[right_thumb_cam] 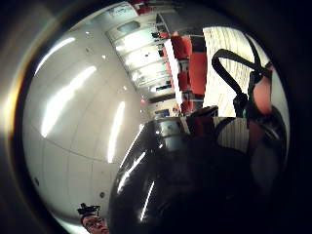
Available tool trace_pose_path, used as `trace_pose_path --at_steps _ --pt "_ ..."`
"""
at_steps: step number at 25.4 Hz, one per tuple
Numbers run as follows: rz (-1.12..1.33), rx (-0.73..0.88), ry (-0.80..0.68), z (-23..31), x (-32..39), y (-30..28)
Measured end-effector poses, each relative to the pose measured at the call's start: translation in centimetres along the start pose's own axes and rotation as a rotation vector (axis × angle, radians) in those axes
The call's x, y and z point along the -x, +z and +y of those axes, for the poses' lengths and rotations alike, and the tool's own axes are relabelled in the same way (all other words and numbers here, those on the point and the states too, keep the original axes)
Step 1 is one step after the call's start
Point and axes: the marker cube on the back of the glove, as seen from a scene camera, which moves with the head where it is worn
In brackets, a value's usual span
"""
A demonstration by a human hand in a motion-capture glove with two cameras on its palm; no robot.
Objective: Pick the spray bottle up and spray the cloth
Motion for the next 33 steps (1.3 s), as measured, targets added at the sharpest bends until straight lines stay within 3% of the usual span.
trace_pose_path --at_steps 7,18,27,33 --pt "-0.016 0.096 0.012 1.5 0.3 4.5" --pt "0.118 0.037 0.069 1.8 0.0 6.2" --pt "0.755 0.063 0.27 0.8 -3.8 8.4" --pt "1.175 0.064 0.27 1.2 -6.8 9.0"
